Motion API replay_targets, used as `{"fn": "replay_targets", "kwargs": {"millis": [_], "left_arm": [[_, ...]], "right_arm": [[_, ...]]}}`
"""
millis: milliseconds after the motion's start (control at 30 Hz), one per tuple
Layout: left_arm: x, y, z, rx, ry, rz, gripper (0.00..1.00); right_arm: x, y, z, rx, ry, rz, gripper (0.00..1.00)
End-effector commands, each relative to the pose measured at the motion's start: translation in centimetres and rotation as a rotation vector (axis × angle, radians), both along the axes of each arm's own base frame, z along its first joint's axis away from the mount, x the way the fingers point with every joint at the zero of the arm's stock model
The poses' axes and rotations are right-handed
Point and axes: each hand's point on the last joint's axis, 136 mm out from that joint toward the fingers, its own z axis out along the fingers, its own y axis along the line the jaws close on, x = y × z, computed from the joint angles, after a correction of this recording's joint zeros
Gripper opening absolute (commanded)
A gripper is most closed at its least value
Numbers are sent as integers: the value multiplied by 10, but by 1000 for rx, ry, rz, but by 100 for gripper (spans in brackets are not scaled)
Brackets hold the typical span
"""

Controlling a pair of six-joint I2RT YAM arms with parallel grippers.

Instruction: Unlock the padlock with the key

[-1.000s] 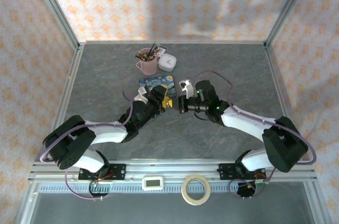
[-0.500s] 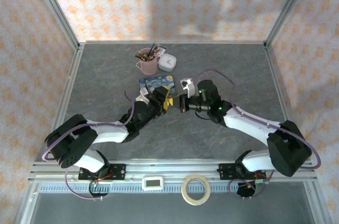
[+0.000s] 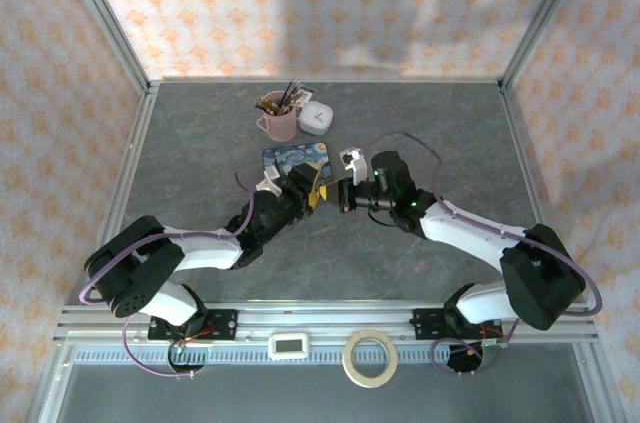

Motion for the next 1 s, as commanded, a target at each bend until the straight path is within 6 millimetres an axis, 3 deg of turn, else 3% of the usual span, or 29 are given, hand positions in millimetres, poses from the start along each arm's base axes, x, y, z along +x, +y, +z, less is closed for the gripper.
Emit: {"fn": "replay_targets", "kwargs": {"millis": [0,267,467,967], "left_arm": [[-1,2,21,-15,-61,15,74],[0,-4,28,-21,-76,-8,70],[-1,-4,29,-31,-82,-11,62],[-2,-12,26,-66,-82,-47,55]], "right_arm": [[-7,-6,-4,-38,-9,1,0],[-8,3,-13,-25,28,44,0],[0,3,-16,-41,39,8,0],[11,16,-5,63,87,-46,0]]}}
